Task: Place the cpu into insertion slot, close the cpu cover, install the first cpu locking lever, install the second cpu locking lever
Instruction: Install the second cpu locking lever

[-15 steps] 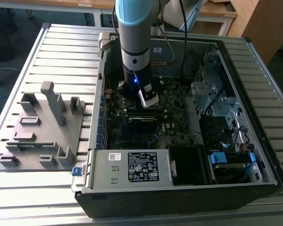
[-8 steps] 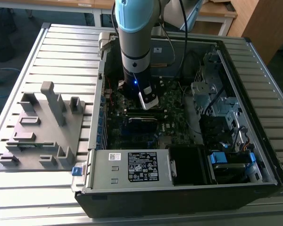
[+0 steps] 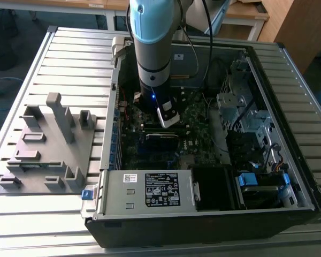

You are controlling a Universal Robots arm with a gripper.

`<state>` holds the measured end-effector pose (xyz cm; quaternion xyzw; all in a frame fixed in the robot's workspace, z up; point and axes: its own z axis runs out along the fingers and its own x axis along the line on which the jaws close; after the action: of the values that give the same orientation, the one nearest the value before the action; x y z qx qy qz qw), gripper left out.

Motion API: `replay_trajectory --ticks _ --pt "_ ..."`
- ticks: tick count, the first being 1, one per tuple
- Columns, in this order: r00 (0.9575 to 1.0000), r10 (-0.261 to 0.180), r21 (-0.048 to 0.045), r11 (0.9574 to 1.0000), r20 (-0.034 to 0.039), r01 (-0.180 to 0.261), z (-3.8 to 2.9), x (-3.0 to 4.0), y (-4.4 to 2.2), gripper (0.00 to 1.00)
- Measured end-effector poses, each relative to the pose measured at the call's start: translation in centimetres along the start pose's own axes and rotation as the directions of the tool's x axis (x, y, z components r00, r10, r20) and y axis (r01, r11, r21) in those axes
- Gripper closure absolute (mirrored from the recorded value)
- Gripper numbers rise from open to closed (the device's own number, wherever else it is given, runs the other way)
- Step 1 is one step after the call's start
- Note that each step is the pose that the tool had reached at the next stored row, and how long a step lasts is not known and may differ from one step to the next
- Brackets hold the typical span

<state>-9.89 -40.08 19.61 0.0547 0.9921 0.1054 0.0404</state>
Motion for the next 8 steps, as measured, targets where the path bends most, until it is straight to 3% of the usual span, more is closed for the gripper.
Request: replay_trajectory --ticks 4,8 --pt "1.0000 0.001 -0.0154 0.9999 -0.0013 -0.002 0.16 0.06 -0.24 0.90" --pt "1.0000 0.002 -0.0221 0.9998 -0.0021 -0.002 0.31 0.24 -0.50 0.90"
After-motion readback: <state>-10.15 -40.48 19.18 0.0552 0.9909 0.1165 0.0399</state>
